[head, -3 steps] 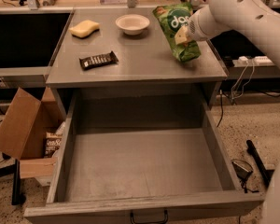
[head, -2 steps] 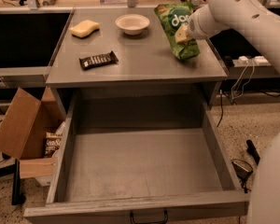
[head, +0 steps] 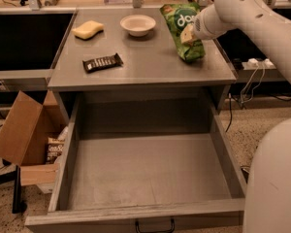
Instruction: Pick green rice chip bag from top drawer and place on counter
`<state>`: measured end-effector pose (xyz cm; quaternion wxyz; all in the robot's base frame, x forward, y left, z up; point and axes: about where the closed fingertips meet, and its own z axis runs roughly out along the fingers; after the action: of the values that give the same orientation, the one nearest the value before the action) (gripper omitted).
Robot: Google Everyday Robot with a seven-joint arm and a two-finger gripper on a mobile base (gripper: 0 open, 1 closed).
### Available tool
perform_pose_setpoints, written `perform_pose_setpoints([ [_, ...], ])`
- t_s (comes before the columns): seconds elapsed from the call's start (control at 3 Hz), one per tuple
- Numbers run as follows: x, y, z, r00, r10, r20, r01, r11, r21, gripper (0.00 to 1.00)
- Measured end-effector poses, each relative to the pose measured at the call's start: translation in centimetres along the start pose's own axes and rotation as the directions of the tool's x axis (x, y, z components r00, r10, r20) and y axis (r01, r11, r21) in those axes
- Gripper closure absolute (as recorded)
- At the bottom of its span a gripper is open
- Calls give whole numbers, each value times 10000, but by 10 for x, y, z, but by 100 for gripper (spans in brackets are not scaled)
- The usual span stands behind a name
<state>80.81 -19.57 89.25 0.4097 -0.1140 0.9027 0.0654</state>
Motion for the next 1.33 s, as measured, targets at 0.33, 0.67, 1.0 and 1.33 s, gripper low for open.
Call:
perform_pose_setpoints([
  [0.33,0,0,0,10000,0,0,0,10000,0,49],
  [0.67,0,0,0,10000,0,0,0,10000,0,28],
  [1.0,0,0,0,10000,0,-1,0,10000,-1,3],
  [1.33,0,0,0,10000,0,-2,0,10000,-2,0],
])
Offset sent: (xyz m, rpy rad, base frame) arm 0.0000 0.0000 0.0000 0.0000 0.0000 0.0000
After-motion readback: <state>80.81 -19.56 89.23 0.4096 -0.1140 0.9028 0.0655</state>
